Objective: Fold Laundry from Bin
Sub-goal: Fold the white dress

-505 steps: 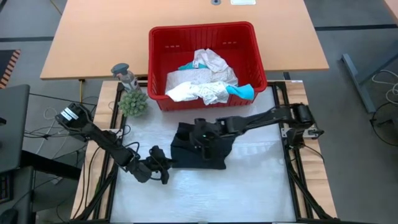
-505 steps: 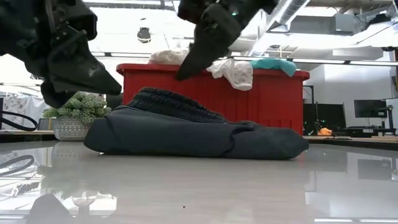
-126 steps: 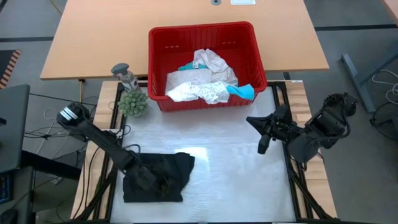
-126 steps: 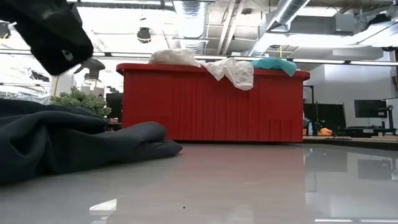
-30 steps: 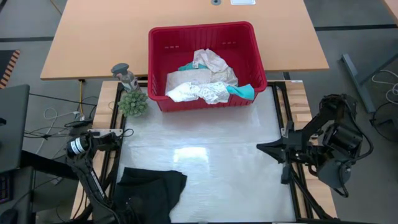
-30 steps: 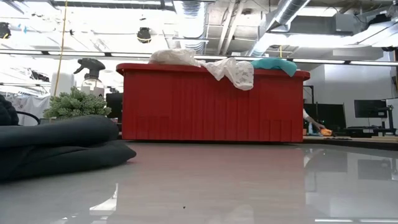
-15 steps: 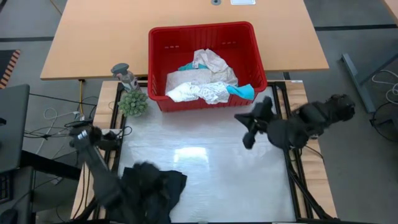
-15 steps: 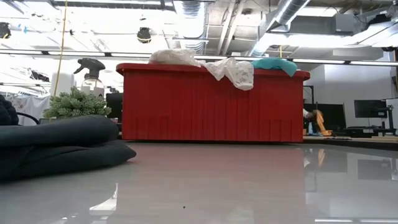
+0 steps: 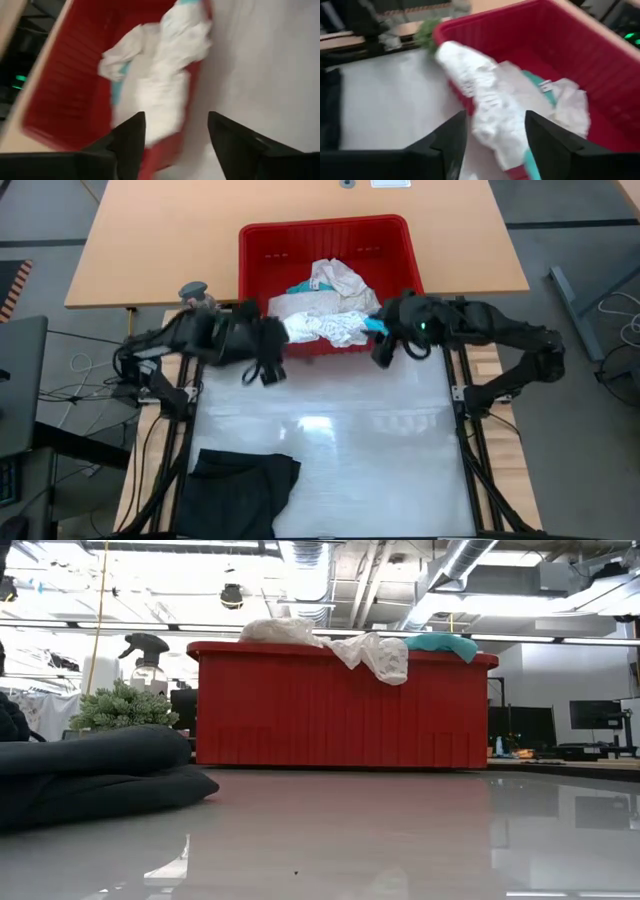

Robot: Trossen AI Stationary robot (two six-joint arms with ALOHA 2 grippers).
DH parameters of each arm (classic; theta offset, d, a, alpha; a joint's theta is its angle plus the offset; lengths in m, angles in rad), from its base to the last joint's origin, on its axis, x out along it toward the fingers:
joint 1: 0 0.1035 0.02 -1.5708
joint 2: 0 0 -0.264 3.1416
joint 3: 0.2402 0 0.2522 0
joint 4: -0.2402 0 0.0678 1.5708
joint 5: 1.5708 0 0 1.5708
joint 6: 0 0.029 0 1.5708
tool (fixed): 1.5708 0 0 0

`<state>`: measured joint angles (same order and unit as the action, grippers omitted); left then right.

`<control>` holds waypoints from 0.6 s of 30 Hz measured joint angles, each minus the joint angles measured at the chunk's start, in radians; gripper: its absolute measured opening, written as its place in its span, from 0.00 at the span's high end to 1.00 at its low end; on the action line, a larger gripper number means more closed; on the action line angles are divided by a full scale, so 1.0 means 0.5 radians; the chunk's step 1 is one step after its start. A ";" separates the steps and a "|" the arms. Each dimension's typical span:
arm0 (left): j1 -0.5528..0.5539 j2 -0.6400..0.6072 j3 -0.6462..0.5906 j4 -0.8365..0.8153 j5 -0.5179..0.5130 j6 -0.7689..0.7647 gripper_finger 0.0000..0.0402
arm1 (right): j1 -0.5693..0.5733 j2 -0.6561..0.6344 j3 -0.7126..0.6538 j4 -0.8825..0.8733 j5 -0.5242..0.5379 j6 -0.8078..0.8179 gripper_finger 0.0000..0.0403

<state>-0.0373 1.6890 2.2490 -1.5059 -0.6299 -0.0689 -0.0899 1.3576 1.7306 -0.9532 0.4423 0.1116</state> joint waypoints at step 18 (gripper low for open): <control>1.173 -0.062 -0.804 1.186 1.642 0.846 0.43 | -0.428 -0.085 -0.001 -0.159 -0.165 -0.440 0.39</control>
<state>0.5491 1.6579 1.8469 -0.9131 0.1911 0.3543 -0.3036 1.3149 1.7302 -1.0328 0.3599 -0.1084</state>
